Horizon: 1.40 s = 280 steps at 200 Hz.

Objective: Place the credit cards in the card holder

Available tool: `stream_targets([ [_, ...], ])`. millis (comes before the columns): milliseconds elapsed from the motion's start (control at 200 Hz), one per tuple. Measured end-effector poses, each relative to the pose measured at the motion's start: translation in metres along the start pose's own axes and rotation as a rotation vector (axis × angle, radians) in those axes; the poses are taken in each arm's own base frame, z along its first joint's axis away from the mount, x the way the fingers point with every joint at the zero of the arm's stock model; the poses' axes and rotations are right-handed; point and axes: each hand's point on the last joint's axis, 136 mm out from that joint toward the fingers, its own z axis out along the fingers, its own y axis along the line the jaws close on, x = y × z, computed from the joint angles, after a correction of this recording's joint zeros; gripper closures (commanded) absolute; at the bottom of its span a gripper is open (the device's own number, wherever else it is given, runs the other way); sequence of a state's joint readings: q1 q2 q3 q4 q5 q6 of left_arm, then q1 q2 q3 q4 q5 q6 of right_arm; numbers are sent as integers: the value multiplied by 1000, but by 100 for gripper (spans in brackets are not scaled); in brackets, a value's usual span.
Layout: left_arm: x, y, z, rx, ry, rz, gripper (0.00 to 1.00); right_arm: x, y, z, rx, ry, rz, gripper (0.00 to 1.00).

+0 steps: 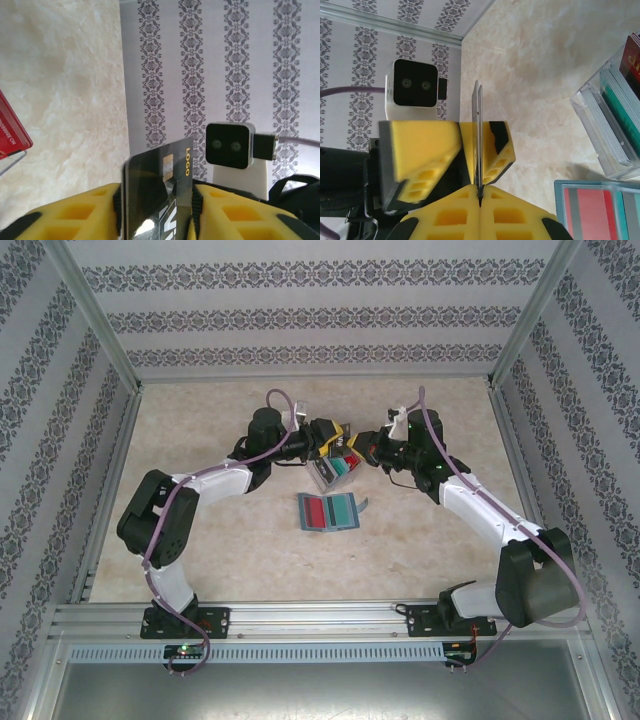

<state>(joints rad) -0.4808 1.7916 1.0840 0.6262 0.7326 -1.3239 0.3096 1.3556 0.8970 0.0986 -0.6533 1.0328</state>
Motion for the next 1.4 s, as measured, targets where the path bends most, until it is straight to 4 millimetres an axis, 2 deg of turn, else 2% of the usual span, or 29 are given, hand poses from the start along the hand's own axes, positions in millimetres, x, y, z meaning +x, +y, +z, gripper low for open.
stream_targets([
  [75, 1, -3, 0, 11, 6, 1, 76, -2, -1, -1, -5, 2, -6, 100],
  [165, 0, -4, 0, 14, 6, -6, 93, -6, -6, -4, -2, -9, -1, 100],
  [210, 2, -6, 1, 20, 12, 0, 95, -6, -11, -5, 4, -8, 6, 100],
  [275, 2, -6, 1, 20, 14, -3, 100, -6, -12, -6, 0, 0, 6, 94],
  [350, 3, -7, 1, 22, 17, -5, 100, -4, -10, -6, -11, 12, -6, 91],
  [410, 3, -7, 0, 24, 19, -6, 100, -3, -9, -6, -20, 20, -15, 86],
  [495, 3, -12, 0, 40, 17, -7, 100, -2, -8, -6, -27, 28, -22, 84],
  [570, 2, -15, 0, 55, 14, -15, 100, -1, -4, -5, -42, 41, -29, 71],
  [635, 1, -21, 0, 76, 11, -16, 100, 1, -1, -4, -58, 57, -34, 78],
  [709, 0, -25, 0, 91, 7, -25, 100, 0, 5, -3, -81, 66, -48, 75],
  [779, -1, -29, -1, 106, 3, -28, 100, -1, 10, -3, -97, 68, -60, 81],
  [954, -2, -33, -1, 121, -3, -44, 95, -4, 14, -4, -112, 61, -75, 85],
  [1134, -1, -36, -2, 135, 3, -52, 80, -8, 12, -6, -107, 47, -70, 83],
  [1399, 0, -38, -2, 141, 9, -65, 77, -12, 5, -8, -92, 26, -58, 83],
])
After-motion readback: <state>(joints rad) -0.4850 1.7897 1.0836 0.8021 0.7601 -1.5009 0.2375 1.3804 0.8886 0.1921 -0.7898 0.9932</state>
